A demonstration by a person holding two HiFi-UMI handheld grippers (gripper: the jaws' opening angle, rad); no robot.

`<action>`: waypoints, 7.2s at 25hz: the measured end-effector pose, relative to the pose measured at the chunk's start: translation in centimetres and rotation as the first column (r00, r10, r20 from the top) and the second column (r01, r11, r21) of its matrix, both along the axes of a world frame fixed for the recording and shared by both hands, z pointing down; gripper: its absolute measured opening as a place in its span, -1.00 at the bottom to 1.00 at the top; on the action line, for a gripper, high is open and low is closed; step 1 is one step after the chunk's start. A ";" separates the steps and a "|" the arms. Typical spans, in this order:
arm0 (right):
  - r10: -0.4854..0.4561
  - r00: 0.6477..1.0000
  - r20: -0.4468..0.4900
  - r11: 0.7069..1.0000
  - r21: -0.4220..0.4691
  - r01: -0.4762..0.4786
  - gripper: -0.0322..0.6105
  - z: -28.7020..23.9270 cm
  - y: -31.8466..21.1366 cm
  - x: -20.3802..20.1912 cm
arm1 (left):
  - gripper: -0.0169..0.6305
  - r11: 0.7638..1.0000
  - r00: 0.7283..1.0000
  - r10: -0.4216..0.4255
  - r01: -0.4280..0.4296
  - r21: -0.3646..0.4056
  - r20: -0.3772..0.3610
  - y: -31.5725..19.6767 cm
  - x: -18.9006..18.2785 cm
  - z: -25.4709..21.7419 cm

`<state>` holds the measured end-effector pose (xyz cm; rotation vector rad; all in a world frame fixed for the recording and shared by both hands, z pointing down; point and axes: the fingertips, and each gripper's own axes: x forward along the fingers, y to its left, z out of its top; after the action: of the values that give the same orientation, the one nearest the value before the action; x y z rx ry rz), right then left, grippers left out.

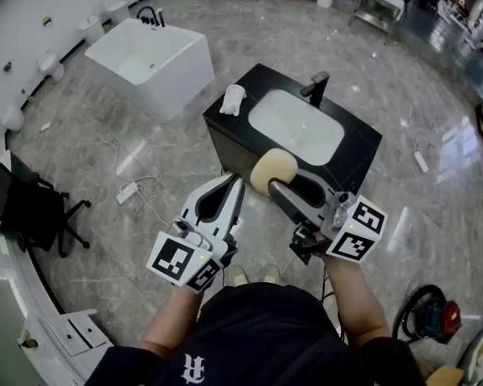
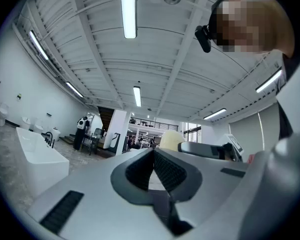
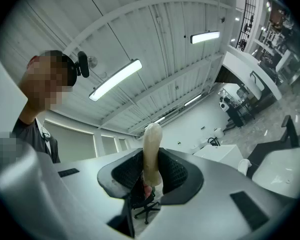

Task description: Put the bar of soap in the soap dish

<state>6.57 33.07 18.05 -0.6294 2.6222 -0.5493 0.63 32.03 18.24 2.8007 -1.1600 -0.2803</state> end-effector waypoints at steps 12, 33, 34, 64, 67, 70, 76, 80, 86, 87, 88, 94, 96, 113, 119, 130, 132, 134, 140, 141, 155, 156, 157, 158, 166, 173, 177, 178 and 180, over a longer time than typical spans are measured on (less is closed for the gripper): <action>-0.020 0.997 0.068 1.000 -0.023 0.022 -0.59 -0.7 -0.6 1.6 | -0.93 0.993 0.993 -0.116 0.116 0.009 -0.001 -1.2 -3.3 -0.2; -0.120 0.987 0.103 0.992 -0.029 0.124 -0.59 0.6 -3.2 4.0 | -0.93 0.981 0.980 -0.196 0.195 0.011 0.034 -2.1 -0.2 0.5; -0.121 0.987 0.104 0.992 -0.029 0.125 -0.59 0.5 -3.5 3.9 | -0.93 0.981 0.980 -0.195 0.194 0.013 0.036 -2.4 -0.2 0.5; 0.046 0.998 0.043 0.990 -0.135 -0.040 -0.59 3.8 -26.5 -10.0 | -0.93 0.999 0.998 -0.054 0.054 -0.001 0.022 -27.0 -12.9 3.9; 0.048 0.998 0.043 0.990 -0.134 -0.042 -0.59 3.7 -28.0 -10.6 | -0.93 0.998 0.998 -0.055 0.055 -0.006 0.018 -28.5 -13.4 4.2; 0.047 0.998 0.041 0.990 -0.132 -0.041 -0.59 3.8 -29.6 -11.1 | -0.93 0.998 0.998 -0.053 0.054 -0.012 0.020 -30.1 -13.5 4.6; 0.043 0.998 0.043 0.988 -0.150 -0.036 -0.59 5.3 -34.0 -10.2 | -0.93 0.998 0.999 -0.045 0.046 -0.036 0.029 -34.0 -12.0 6.2; 0.030 0.999 0.042 0.985 -0.170 -0.022 -0.59 6.5 -38.2 -9.3 | -0.93 0.998 0.998 -0.046 0.048 -0.048 0.037 -37.9 -10.8 7.5; -0.004 1.000 0.019 0.981 -0.193 0.008 -0.59 8.4 -45.4 -8.1 | -0.93 0.996 0.997 -0.067 0.069 -0.052 0.044 -44.8 -9.1 8.7; -0.009 1.000 0.017 0.980 -0.200 0.012 -0.59 8.8 -46.6 -7.9 | -0.93 0.996 0.996 -0.072 0.074 -0.053 0.046 -45.8 -8.9 8.9; -0.014 1.000 0.015 0.978 -0.209 0.017 -0.59 9.3 -47.7 -7.7 | -0.93 0.995 0.996 -0.075 0.078 -0.054 0.048 -46.8 -8.6 9.1; -0.046 0.999 0.000 0.956 -0.290 0.044 -0.59 14.1 -52.9 -6.8 | -0.93 0.993 0.994 -0.093 0.097 -0.068 0.059 -51.6 -7.4 11.3; -0.052 0.999 -0.010 0.947 -0.319 0.046 -0.59 16.0 -54.1 -6.9 | -0.93 0.992 0.994 -0.093 0.098 -0.083 0.066 -52.8 -7.4 12.8; -0.061 0.984 -0.166 0.866 -0.499 -0.030 -0.59 35.8 -57.7 -8.2 | -0.93 0.969 0.993 -0.059 0.081 -0.235 0.100 -58.1 -7.6 26.4; -0.090 0.970 -0.226 0.850 -0.525 -0.043 -0.59 39.4 -58.3 -8.9 | -0.93 0.960 0.993 -0.060 0.085 -0.266 0.101 -59.0 -7.6 28.1; -0.096 0.956 -0.279 0.829 -0.554 -0.078 -0.58 42.8 -58.6 -9.6 | -0.93 0.951 0.992 -0.065 0.095 -0.295 0.111 -59.4 -7.7 30.0; -0.092 0.951 -0.295 0.833 -0.547 -0.089 -0.59 43.1 -58.7 -9.7 | -0.93 0.950 0.992 -0.065 0.096 -0.297 0.112 -59.4 -7.8 30.1; -0.091 0.949 -0.303 0.836 -0.541 -0.093 -0.59 43.4 -58.8 -9.9 | -0.93 0.949 0.991 -0.067 0.099 -0.300 0.114 -59.5 -7.9 30.2; -0.075 0.950 -0.303 0.840 -0.532 -0.104 -0.59 43.9 -58.9 -10.0 | -0.93 0.947 0.991 -0.071 0.103 -0.304 0.117 -59.4 -8.0 30.5; -0.074 0.948 -0.308 0.842 -0.530 -0.106 -0.58 44.0 -58.9 -10.0 | -0.93 0.947 0.991 -0.072 0.104 -0.305 0.116 -59.4 -8.0 30.5; -0.054 0.841 -0.538 0.851 -0.465 -0.243 -0.58 44.5 -58.9 -9.7 | -0.93 0.947 0.991 -0.068 0.099 -0.306 0.111 -59.6 -8.0 30.4; -0.057 0.840 -0.539 0.844 -0.476 -0.248 -0.58 44.6 -58.8 -9.7 | -0.93 0.947 0.991 -0.068 0.099 -0.306 0.112 -59.6 -8.0 30.4; -0.060 0.840 -0.540 0.837 -0.486 -0.252 -0.58 44.6 -58.8 -9.6 | -0.93 0.947 0.991 -0.068 0.099 -0.306 0.112 -59.6 -8.0 30.4; -0.061 0.838 -0.542 0.832 -0.491 -0.257 -0.58 44.6 -58.7 -9.5 | -0.93 0.947 0.991 -0.068 0.099 -0.306 0.112 -59.6 -8.0 30.4; -0.039 0.794 -0.606 0.809 -0.485 -0.331 -0.58 44.3 -58.2 -8.2 | -0.93 0.948 0.991 -0.068 0.099 -0.303 0.111 -59.9 -8.1 30.5; -0.064 0.788 -0.612 0.775 -0.528 -0.348 -0.58 45.0 -57.0 -7.4 | -0.93 0.948 0.992 -0.061 0.093 -0.304 0.113 -60.0 -7.9 30.6; -0.075 0.789 -0.610 0.769 -0.538 -0.344 -0.58 45.3 -56.3 -7.4 | -0.93 0.947 0.992 -0.057 0.090 -0.307 0.115 -59.9 -7.8 30.8; -0.075 0.789 -0.610 0.771 -0.537 -0.343 -0.58 45.3 -56.3 -7.4 | -0.93 0.947 0.992 -0.055 0.089 -0.308 0.116 -59.9 -7.7 30.9; -0.064 0.792 -0.607 0.777 -0.528 -0.342 -0.59 44.8 -56.3 -7.3 | -0.93 0.946 0.991 -0.051 0.086 -0.313 0.120 -59.9 -7.6 31.2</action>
<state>-0.69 -23.24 62.89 -1.4105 2.8832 -1.3945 -6.93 -27.83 49.40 2.5235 -1.2044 0.0560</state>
